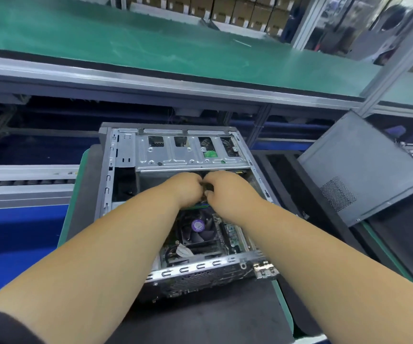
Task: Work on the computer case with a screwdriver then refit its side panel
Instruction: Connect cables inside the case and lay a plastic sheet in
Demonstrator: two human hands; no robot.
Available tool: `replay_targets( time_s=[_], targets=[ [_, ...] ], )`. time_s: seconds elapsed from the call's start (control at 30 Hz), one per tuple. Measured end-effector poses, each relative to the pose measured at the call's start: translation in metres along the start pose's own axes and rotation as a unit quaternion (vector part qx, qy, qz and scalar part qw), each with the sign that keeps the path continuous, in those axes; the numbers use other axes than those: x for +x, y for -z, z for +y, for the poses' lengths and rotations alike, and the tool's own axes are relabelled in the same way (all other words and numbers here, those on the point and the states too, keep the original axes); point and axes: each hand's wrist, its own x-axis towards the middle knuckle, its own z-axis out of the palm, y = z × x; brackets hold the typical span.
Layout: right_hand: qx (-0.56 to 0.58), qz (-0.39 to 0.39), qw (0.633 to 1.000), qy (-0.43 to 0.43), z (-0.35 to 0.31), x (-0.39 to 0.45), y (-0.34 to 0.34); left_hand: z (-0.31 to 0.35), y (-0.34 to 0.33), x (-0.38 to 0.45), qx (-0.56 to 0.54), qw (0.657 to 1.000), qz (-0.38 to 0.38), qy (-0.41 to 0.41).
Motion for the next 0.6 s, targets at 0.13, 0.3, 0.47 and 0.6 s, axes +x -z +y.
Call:
replay_targets(
  time_s=[0.13,0.3,0.47,0.6],
  targets=[
    [0.090,0.095,0.991,0.031,0.025,-0.019,0.020,0.020,0.006,-0.007,-0.045,0.993,0.106,0.000],
    [0.168,0.195,0.966,0.032,0.075,-0.036,0.042,0.062,0.015,-0.017,-0.049,0.982,0.184,-0.015],
    [0.262,0.192,0.945,-0.039,0.152,-0.050,0.049,0.117,0.006,-0.014,-0.088,0.976,0.199,-0.026],
    [0.291,0.194,0.932,-0.091,0.222,-0.061,0.046,0.158,-0.017,-0.005,-0.131,0.974,0.178,-0.047]
  ],
)
